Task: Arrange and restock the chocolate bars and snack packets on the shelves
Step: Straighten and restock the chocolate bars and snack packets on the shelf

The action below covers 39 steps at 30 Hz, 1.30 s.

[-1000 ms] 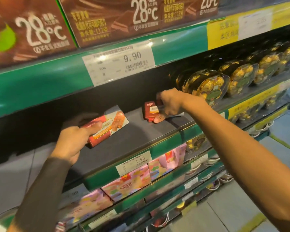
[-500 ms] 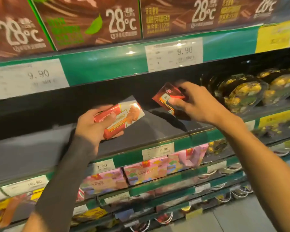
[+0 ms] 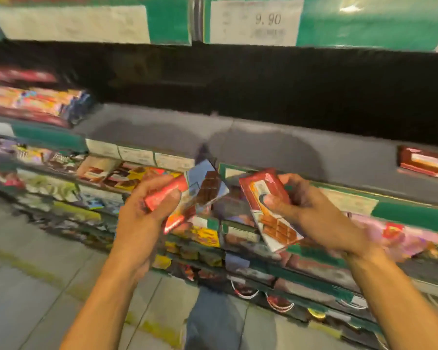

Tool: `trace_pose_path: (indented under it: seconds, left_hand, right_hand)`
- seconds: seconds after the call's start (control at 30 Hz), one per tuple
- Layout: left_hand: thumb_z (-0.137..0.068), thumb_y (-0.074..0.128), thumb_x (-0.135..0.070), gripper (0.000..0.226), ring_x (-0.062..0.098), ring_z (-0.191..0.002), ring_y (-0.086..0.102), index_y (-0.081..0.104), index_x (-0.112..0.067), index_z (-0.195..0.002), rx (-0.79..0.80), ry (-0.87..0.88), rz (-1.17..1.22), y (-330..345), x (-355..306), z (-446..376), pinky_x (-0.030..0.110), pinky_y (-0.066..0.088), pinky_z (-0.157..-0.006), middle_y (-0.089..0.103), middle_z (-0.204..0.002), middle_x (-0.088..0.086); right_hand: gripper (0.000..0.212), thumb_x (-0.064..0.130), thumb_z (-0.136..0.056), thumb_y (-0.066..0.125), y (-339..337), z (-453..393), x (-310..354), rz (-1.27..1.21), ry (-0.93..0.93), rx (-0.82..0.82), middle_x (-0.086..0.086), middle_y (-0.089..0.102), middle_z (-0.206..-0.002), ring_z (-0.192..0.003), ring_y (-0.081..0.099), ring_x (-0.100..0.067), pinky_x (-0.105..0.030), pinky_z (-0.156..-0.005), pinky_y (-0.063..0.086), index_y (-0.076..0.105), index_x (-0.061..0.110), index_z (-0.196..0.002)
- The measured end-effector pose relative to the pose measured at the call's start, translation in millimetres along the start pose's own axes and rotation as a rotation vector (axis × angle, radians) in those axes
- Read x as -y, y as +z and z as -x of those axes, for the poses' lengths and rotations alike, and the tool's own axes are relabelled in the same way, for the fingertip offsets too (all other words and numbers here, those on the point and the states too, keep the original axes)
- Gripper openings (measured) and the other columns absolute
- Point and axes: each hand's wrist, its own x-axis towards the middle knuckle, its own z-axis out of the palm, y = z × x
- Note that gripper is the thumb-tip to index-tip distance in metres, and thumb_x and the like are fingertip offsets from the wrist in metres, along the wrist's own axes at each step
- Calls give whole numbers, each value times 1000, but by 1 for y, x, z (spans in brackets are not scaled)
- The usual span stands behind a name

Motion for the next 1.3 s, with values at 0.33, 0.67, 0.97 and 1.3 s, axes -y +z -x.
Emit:
trace_pose_path:
  seconds: [0.33, 0.67, 0.97, 1.3]
  left_hand:
    - [-75, 71, -12, 43, 23, -73, 70, 63, -4, -116, -386, -139, 111, -189, 33, 61, 27, 55, -49, 72, -103, 19]
    - [-89, 63, -1, 21, 21, -78, 73, 65, -11, -107, -565, -147, 170, -365, -2, 62, 29, 60, -59, 76, -94, 8]
    - [-88, 64, -8, 17, 17, -74, 73, 68, -9, -105, -655, -159, 157, -447, -2, 32, 24, 57, -57, 76, -95, 11]
    - [-91, 63, -11, 20, 28, -95, 72, 67, -9, -111, -538, -236, 60, -483, -2, -106, 36, 59, -81, 75, -102, 12]
  right_hand:
    - [35, 2, -68, 86, 163, -6, -38, -91, 121, 91, 0, 77, -87, -76, 73, -15, -18, -59, 54, 70, 10, -98]
    - [37, 9, -84, 69, 364, -57, -52, -124, 176, 204, -14, 75, -100, -73, 73, -22, -30, -59, 58, 59, 8, -119]
    - [27, 4, -83, 72, 452, -118, -63, -150, 201, 153, -17, 75, -97, -73, 73, -24, -30, -59, 59, 66, 11, -108]
    - [28, 5, -89, 66, 464, -237, -87, -275, 182, 83, -15, 74, -105, -82, 72, -22, -28, -69, 59, 65, 3, -117]
